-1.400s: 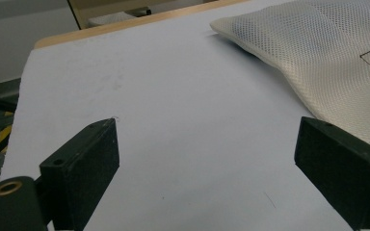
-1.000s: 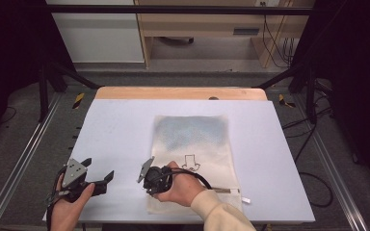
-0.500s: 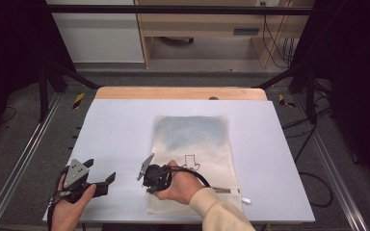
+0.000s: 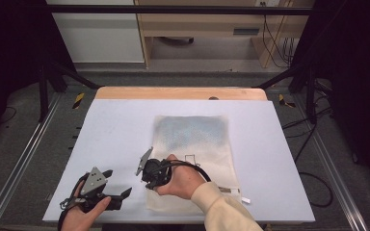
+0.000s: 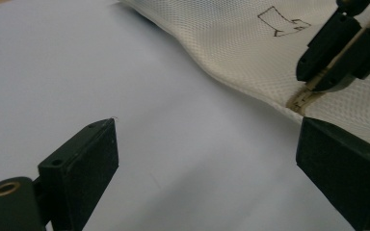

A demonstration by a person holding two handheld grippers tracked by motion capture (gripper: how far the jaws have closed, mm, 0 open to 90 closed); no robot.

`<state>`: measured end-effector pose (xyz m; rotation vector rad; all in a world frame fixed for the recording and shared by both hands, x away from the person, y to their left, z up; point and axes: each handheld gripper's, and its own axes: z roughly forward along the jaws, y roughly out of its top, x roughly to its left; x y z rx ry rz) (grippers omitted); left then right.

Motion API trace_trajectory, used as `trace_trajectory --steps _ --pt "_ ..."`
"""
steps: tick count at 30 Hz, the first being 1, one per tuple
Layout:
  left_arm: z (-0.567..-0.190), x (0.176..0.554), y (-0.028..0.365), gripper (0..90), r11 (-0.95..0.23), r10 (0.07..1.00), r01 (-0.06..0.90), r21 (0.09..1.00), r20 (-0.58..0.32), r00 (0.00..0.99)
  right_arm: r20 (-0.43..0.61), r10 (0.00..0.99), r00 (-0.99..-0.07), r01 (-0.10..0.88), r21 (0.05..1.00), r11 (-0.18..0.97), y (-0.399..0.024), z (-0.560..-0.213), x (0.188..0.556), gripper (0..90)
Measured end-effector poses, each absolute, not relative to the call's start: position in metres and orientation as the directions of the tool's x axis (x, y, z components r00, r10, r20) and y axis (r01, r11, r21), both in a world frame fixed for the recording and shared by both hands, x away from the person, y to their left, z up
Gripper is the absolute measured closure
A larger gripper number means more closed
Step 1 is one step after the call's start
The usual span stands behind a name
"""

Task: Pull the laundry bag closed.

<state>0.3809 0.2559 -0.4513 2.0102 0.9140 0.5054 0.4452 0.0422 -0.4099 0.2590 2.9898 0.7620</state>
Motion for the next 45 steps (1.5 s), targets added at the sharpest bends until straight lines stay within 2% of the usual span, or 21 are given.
trace_trajectory --steps 13,16,17,18,19,20,30,38,45 --pt "-0.466 0.38 0.218 8.0 -0.39 0.681 0.464 0.796 -0.09 0.727 0.0 0.174 -0.985 0.152 0.485 0.861 0.039 -0.407 0.444 81.9" --pt "-0.468 0.383 0.215 10.0 -0.328 0.666 0.495 0.804 -0.175 0.726 0.002 0.177 -0.984 0.155 0.49 0.858 0.038 -0.405 0.444 81.9" --pt "-0.468 0.383 0.215 11.8 -0.328 0.666 0.495 0.804 -0.175 0.726 0.002 0.177 -0.984 0.155 0.49 0.858 0.038 -0.405 0.444 81.9" --pt "-0.469 0.385 0.215 12.7 -0.288 0.664 0.515 0.807 -0.219 0.715 0.002 0.181 -0.984 0.158 0.495 0.855 0.037 -0.404 0.444 81.9" --pt "-0.469 0.385 0.215 12.8 -0.288 0.664 0.515 0.807 -0.219 0.715 0.002 0.181 -0.984 0.158 0.495 0.855 0.037 -0.404 0.444 81.9" --pt "-0.469 0.386 0.215 13.1 -0.257 0.647 0.529 0.809 -0.263 0.716 0.003 0.187 -0.982 0.164 0.499 0.851 0.036 -0.403 0.444 81.9" --pt "-0.473 0.388 0.205 12.7 -0.28 0.631 0.532 0.799 -0.265 0.729 -0.002 0.182 -0.983 0.156 0.508 0.847 0.036 -0.401 0.443 81.9" --pt "-0.479 0.394 0.198 23.8 -0.272 0.603 0.549 0.791 -0.305 0.737 -0.002 0.181 -0.984 0.153 0.529 0.835 0.034 -0.397 0.443 81.9" --pt "-0.48 0.397 0.197 27.6 -0.259 0.578 0.553 0.792 -0.332 0.745 -0.008 0.18 -0.984 0.147 0.536 0.831 0.034 -0.394 0.443 82.0"
